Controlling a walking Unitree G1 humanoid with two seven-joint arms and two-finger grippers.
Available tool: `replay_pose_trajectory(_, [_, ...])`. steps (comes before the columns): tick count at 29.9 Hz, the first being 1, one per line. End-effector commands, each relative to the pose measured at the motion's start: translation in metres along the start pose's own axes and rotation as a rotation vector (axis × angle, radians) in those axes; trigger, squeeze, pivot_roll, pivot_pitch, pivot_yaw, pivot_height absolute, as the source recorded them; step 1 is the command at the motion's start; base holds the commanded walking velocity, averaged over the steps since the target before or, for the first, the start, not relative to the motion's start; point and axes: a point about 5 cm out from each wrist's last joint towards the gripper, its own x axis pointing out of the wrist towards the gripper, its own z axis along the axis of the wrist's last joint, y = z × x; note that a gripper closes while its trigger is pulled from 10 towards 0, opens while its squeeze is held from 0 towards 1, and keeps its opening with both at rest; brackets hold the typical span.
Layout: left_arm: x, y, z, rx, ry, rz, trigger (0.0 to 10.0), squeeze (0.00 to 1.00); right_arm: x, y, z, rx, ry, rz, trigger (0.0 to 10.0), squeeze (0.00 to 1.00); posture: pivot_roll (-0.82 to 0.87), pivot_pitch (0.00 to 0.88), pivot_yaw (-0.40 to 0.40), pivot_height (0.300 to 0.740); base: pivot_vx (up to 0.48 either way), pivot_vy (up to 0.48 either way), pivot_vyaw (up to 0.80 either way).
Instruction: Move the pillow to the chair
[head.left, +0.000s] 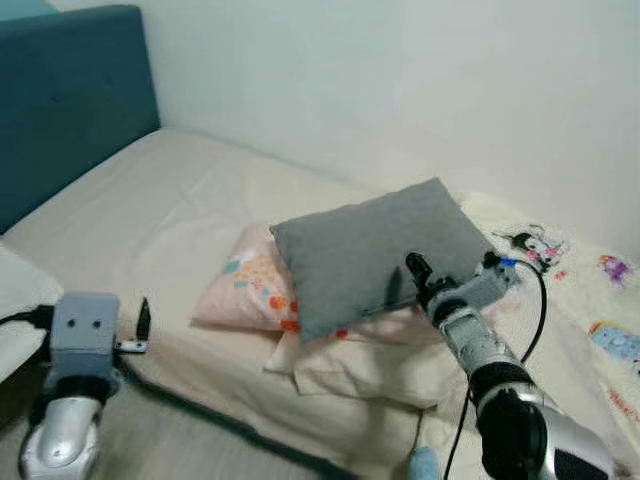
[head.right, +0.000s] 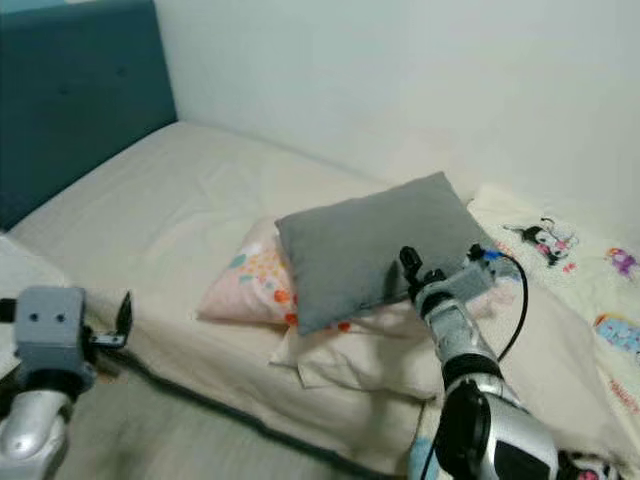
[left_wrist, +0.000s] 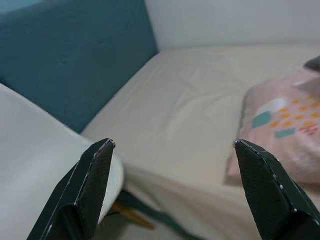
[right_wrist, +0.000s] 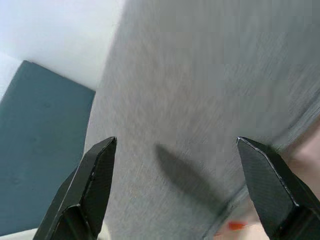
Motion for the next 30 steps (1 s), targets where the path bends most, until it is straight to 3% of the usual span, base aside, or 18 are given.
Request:
replay_pose_trajectory(1, [-0.001,0.005,0.003,0.011,0.005,-0.009,10.0,0.0,0.0,-0.001,-0.003,0.026,0.003,-0.006,10.0,0.0,0.17,0.101,-0.078,0.74,0.0,0.0,0.0])
replay_pose_trajectory(9, [-0.006,0.029,0.019,0.074,0.011,-0.007,10.0,0.0,0.001,0.003,-0.01,0.038,0.01,0.007,10.0,0.0,0.18,0.186,-0.05,0.74,0.0,0.0,0.0])
replay_pose_trajectory(12, [-0.011,0.04,0.029,0.104,0.01,-0.001,10.0,0.0,-0.001,-0.002,0.002,0.042,-0.028,0.006,10.0,0.0,0.19,0.237,-0.041,0.74,0.0,0.0,0.0])
replay_pose_trajectory(19, [-0.015,0.047,0.036,0.13,0.024,-0.009,10.0,0.0,-0.002,-0.007,0.02,0.024,-0.081,-0.012,10.0,0.0,0.19,0.276,-0.029,0.74,0.0,0.0,0.0])
replay_pose_trajectory(21, [-0.018,0.05,0.039,0.143,0.034,-0.021,10.0,0.0,-0.004,-0.008,0.037,0.017,-0.144,-0.025,10.0,0.0,0.19,0.304,-0.017,0.74,0.0,0.0,0.0])
replay_pose_trajectory(22, [-0.018,0.051,0.041,0.15,0.04,-0.03,10.0,0.0,-0.004,-0.008,0.048,0.009,-0.19,-0.034,4.9,0.0,0.19,0.313,-0.013,0.74,0.0,0.0,0.0])
replay_pose_trajectory(25, [-0.019,0.052,0.042,0.153,0.045,-0.037,10.0,0.0,-0.005,-0.008,0.056,0.004,-0.222,-0.04,4.9,0.0,0.19,0.314,-0.013,0.74,0.0,0.0,0.0])
replay_pose_trajectory(26, [-0.019,0.052,0.043,0.155,0.048,-0.041,10.0,0.0,-0.005,-0.006,0.065,0.001,-0.253,-0.035,0.0,0.0,0.19,0.319,-0.012,0.74,0.0,0.0,0.0])
replay_pose_trajectory(30, [-0.018,0.052,0.045,0.156,0.049,-0.042,10.0,0.0,-0.003,0.004,0.08,-0.01,-0.292,0.002,0.0,0.0,0.19,0.32,-0.016,0.74,0.0,0.0,0.0])
